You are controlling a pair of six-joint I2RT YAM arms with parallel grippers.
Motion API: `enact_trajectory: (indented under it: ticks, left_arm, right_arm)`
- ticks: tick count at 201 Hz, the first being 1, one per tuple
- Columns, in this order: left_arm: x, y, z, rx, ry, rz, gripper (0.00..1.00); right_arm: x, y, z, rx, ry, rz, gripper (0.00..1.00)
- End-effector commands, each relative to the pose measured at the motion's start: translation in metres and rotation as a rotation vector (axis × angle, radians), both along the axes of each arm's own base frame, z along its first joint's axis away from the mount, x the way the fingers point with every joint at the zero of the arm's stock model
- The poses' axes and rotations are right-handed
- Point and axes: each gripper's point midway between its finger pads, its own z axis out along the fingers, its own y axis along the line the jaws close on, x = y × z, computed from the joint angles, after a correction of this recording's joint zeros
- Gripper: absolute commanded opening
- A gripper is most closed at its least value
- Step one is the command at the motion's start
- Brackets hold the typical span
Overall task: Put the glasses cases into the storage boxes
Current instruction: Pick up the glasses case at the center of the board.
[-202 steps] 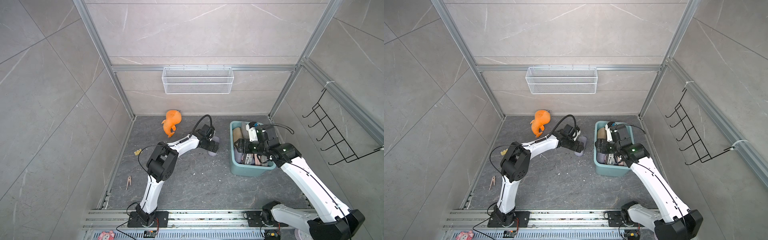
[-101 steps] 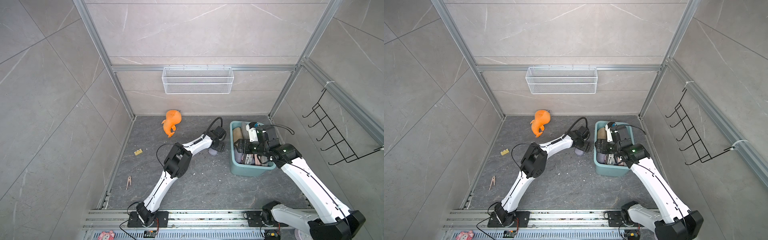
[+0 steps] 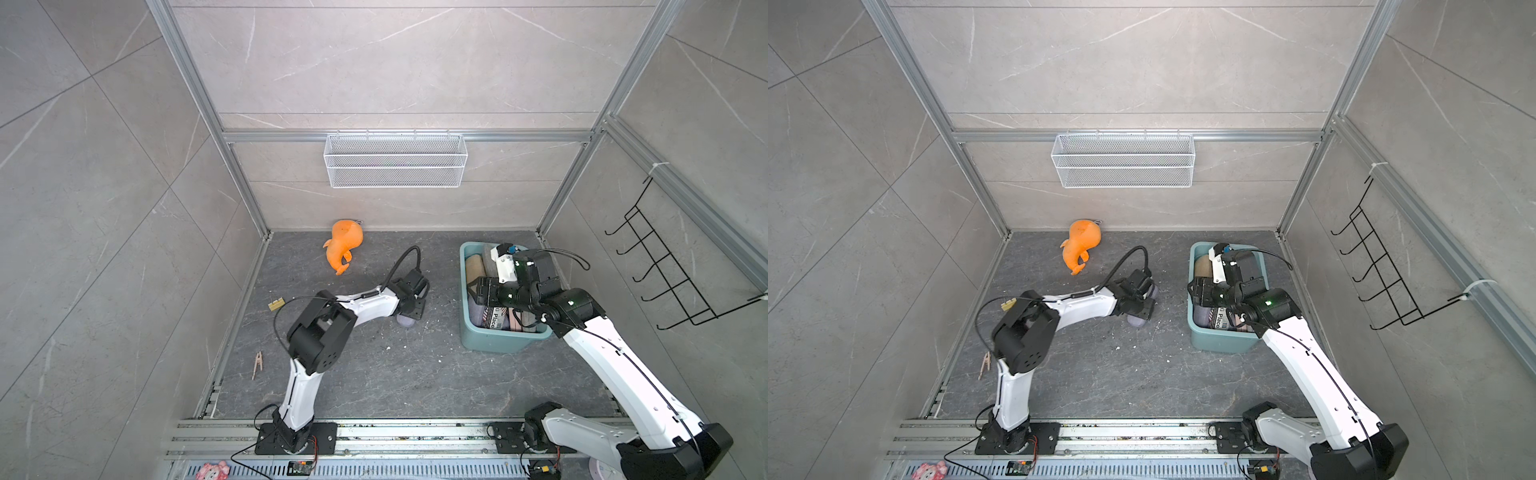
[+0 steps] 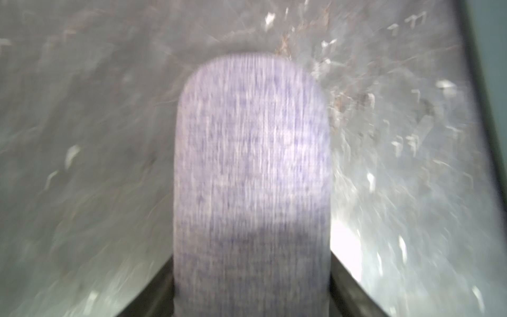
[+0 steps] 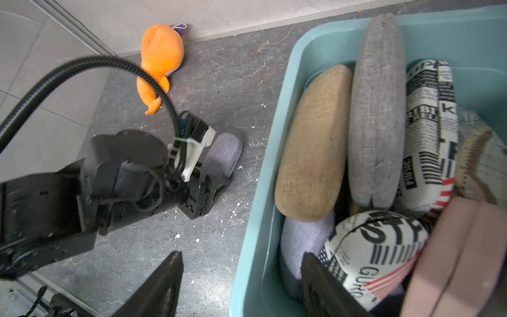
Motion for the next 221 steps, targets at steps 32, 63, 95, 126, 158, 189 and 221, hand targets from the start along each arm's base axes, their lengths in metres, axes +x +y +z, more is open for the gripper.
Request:
enact_trajectory:
  ticks: [32,63,95,126,158,189,221]
  left_arm:
    - [-0.035,-0.017,0.169,-0.745,-0.374,-0.085,0.53]
    - [-0.052,-0.01,0.196,-0.871,-0.418,-0.119,0.53]
    - [-0.064,-0.009,0.211,-0.934,-0.422,-0.155,0.53]
    - [-0.071,-0.003,0.218,-0.932,-0.431,-0.162,0.53]
    - [-0.074,-0.001,0.219,-0.923,-0.431,-0.177,0.53]
    - [-0.074,-0.001,0.214,-0.909,-0.42,-0.167,0.71]
    - [-0.086,0.005,0.207,-0.901,-0.388,-0.185,0.91]
  right_arm:
    - [-0.015,0.069,0.029,0.227,-0.075,0.149,0.75]
    - [-0.015,0.106,0.032,0.276,-0.087,0.218,0.79]
    - [0.007,0.123,0.025,0.282,-0.074,0.195,0.78]
    - [0.022,0.141,0.015,0.277,-0.052,0.2,0.73]
    - [0.03,0.158,0.009,0.261,-0.035,0.214,0.57]
    - [0.025,0.165,0.019,0.261,-0.051,0.232,0.34]
    - [0.03,0.148,0.032,0.205,-0.104,0.17,0.29]
